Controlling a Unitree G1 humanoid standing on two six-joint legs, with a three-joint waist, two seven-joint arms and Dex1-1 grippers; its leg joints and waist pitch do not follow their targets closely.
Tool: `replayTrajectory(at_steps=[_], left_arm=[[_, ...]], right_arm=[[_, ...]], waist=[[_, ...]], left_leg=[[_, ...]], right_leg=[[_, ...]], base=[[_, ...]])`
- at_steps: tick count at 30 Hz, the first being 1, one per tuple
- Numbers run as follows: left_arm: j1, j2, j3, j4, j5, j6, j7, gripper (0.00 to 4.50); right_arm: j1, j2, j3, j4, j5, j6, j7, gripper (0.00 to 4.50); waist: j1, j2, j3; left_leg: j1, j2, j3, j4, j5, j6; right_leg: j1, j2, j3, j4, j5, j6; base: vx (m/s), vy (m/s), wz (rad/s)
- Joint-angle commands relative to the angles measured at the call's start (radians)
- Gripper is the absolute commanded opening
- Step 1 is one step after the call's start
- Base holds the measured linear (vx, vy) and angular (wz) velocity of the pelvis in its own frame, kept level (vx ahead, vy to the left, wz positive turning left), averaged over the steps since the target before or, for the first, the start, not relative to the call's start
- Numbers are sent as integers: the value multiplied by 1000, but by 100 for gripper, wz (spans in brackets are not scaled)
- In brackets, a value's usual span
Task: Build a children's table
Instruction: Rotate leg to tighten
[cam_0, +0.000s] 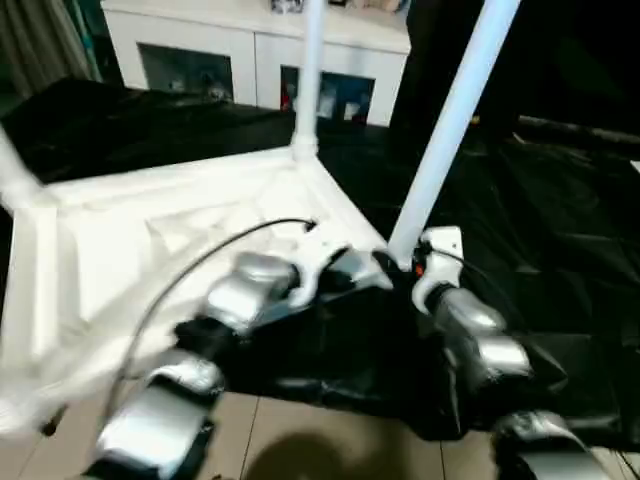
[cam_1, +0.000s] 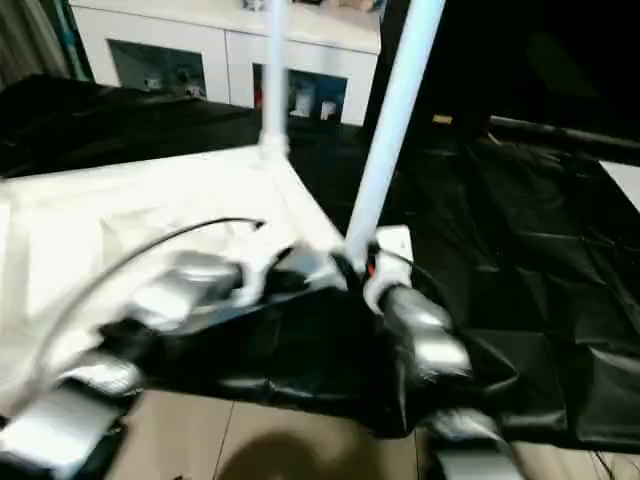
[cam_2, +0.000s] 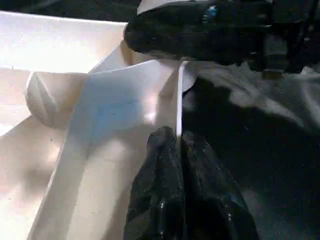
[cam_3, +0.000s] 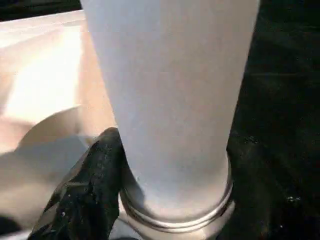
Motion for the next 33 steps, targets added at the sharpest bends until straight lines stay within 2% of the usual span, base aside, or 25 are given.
replayTrajectory(at_steps=[1,3,5,6,8,11,12,13,14,17,18,20,23,26,27,28,29,30,31,33], left_arm=[[3,-9,3,55,27,-10,60,0],[-1,-10,-20,66,50,-25,58,0],[-3,-13,-27,75,49,-29,40,0],[-4,-13,-27,77,49,-31,37,0],[-6,-3,-32,91,47,-57,7,0],[-4,7,-39,94,49,-78,-23,0],[3,19,-51,83,51,-95,-63,0],[23,45,-70,49,49,-110,-150,0],[29,52,-74,38,45,-113,-174,0],[45,78,-81,5,30,-116,-246,0],[49,88,-80,-9,21,-108,-272,0],[60,116,-88,-47,-1,-115,-353,0],[73,142,-100,-92,-25,-110,-442,0],[102,178,-120,-171,-53,-112,-569,0],[102,178,-120,-171,-53,-112,-569,0],[109,184,-124,-187,-57,-108,-584,0],[116,188,-126,-204,-61,-102,-598,0],[121,191,-128,-216,-63,-95,-607,0],[128,197,-133,-234,-64,-86,-619,0],[129,197,-134,-235,-62,-86,-620,0]], right_arm=[[1,18,9,25,-15,-4,-5,264],[-2,20,38,16,-47,-26,13,264],[11,19,50,-19,-35,-53,93,264],[15,18,51,-27,-31,-58,108,298],[43,-27,66,-78,-14,-72,209,333],[58,-64,72,-104,-5,-57,264,343],[74,-98,82,-139,11,-23,333,353],[119,-191,120,-228,27,40,500,353],[132,-218,132,-251,27,50,542,367],[174,-301,161,-312,27,62,662,379],[189,-333,164,-329,30,61,704,379],[212,-387,164,-359,43,71,788,379],[220,-406,165,-374,54,80,825,379],[232,-424,191,-406,61,108,862,379],[232,-424,191,-406,61,108,862,379],[231,-419,195,-405,54,106,860,379],[232,-416,198,-407,47,104,859,379],[233,-414,200,-410,43,105,860,379],[237,-414,206,-421,39,110,872,379],[240,-415,209,-425,38,112,876,379]], waist=[[0,10,-52],[2,10,-53],[3,9,-54],[3,8,-53],[8,7,-53],[7,7,-52],[4,8,-51],[3,7,-48],[4,3,-49],[4,2,-50],[5,1,-51],[8,0,-53],[7,2,-53],[7,4,-52],[8,9,-52],[11,18,-52],[14,16,-53],[18,14,-52],[23,22,-53],[22,18,-51]], left_leg=[[3,-2,8,-77,-244,8],[-7,-2,8,-78,-206,22],[-7,-2,9,-76,-203,28],[-8,-2,9,-76,-203,31],[-6,-2,11,-74,-201,48],[-12,-1,9,-77,-195,58],[-13,-1,8,-78,-197,55],[-11,-1,6,-78,-217,73],[-10,2,6,-77,-216,79],[-14,3,7,-76,-195,87],[-11,3,9,-72,-187,90],[-13,4,9,-70,-158,101],[-11,5,9,-69,-135,113],[-8,7,10,-70,-133,113],[-5,8,11,-70,-137,109],[-2,9,11,-71,-140,106],[1,9,13,-68,-138,104],[-1,10,13,-69,-135,102],[-1,9,12,-70,-142,96],[-3,7,12,-72,-157,89]], right_leg=[[39,-38,35,-86,-300,-140],[48,-36,34,-78,-221,-156],[50,-38,34,-77,-221,-159],[50,-38,34,-77,-222,-160],[52,-37,35,-80,-217,-162],[55,-40,33,-81,-233,-162],[56,-39,33,-81,-244,-159],[60,-35,31,-89,-270,-146],[60,-37,33,-89,-267,-146],[59,-41,33,-85,-252,-164],[56,-41,34,-83,-234,-177],[60,-39,34,-75,-174,-199],[60,-40,32,-67,-118,-233],[58,-40,34,-65,-107,-249],[57,-39,35,-65,-97,-255],[55,-40,36,-64,-91,-260],[55,-39,36,-62,-66,-272],[57,-39,35,-59,-53,-277],[58,-41,36,-58,-55,-276],[61,-39,35,-63,-87,-260]], base=[[0,0,0],[0,0,0],[0,0,0],[0,0,0],[0,0,0],[0,0,0],[0,0,0],[0,0,0],[0,0,0],[0,0,0],[0,0,0],[0,0,0],[0,0,0],[0,0,0],[0,0,0],[0,0,0],[0,0,0],[0,0,0],[0,0,0],[0,0,0]])
